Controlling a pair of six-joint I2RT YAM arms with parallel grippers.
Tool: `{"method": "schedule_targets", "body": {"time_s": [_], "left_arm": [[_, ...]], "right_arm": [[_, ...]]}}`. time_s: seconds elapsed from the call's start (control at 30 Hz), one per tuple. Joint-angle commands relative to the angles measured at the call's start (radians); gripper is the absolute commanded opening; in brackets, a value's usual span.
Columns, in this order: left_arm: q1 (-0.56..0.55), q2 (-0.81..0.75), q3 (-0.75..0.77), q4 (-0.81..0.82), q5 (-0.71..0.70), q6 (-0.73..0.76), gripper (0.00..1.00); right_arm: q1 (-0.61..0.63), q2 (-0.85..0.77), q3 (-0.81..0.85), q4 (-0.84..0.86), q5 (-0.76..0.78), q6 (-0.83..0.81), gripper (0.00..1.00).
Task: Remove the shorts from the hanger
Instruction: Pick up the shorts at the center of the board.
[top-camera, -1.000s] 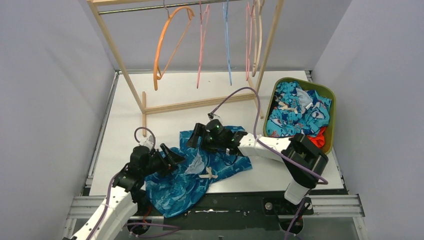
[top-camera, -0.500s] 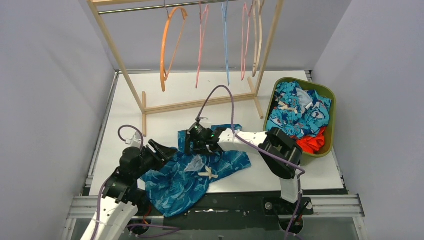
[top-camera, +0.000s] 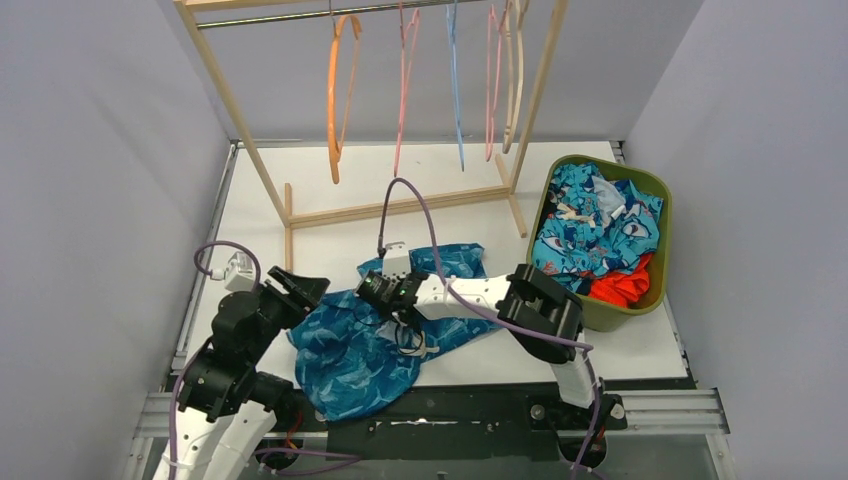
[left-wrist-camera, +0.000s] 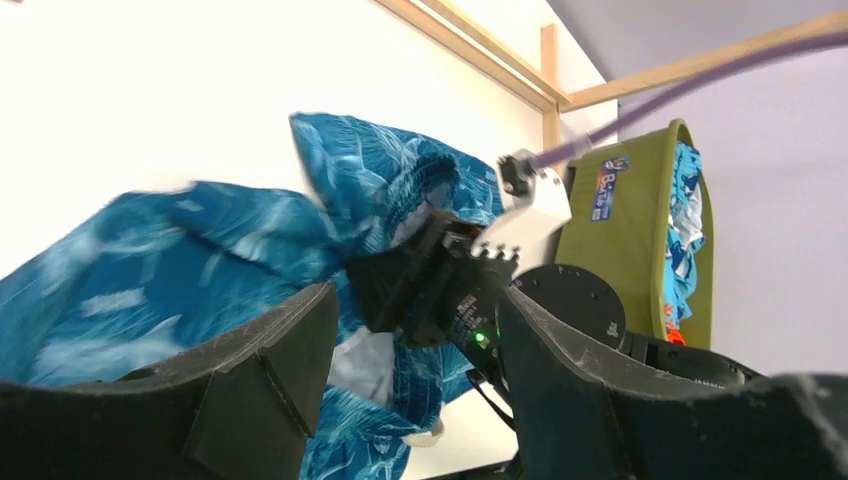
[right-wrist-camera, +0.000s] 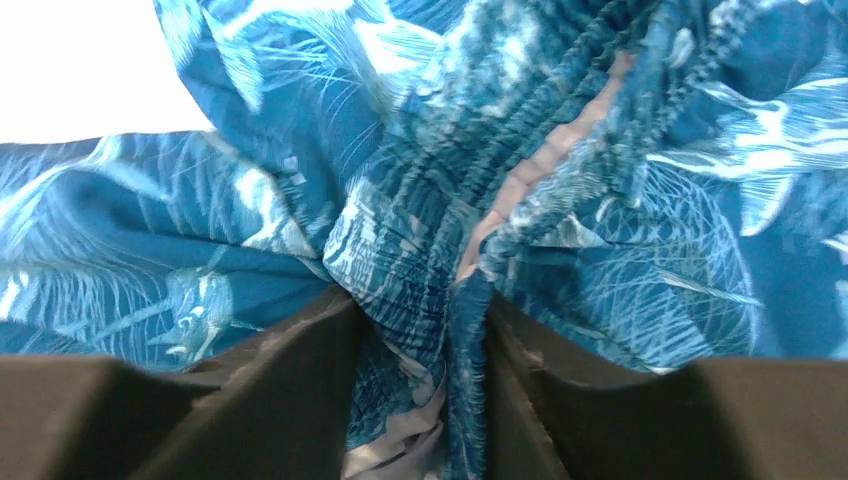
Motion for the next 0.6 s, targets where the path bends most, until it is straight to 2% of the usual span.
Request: {"method": "schedule_targets", "body": {"time_s": [0.0,0.07,0.17,0.57], "left_arm": [[-0.002,-0.009,0.052,-0.005,-0.062,0.056,0.59],[-0.002,-0.003,0.050,0.004,-0.060,0.061,0.59],[-0.002,0.012,0.037,0.025,-0.049,0.067,0.59],[-0.002,0.166,0.061,0.053,0.028,0.208,0.63]], "right_arm": [[-0.023,0.029,-0.204,-0.130,0.114,0.004,0.27],[-0.025,-0.016,-0.249,-0.110,0.134,0.005,0.12],[-0.026,-0.111,-0.293,-0.065,0.143,0.002,0.02],[-0.046,-0.650,-0.455,0.271,0.162,-0.123,0.00]]}}
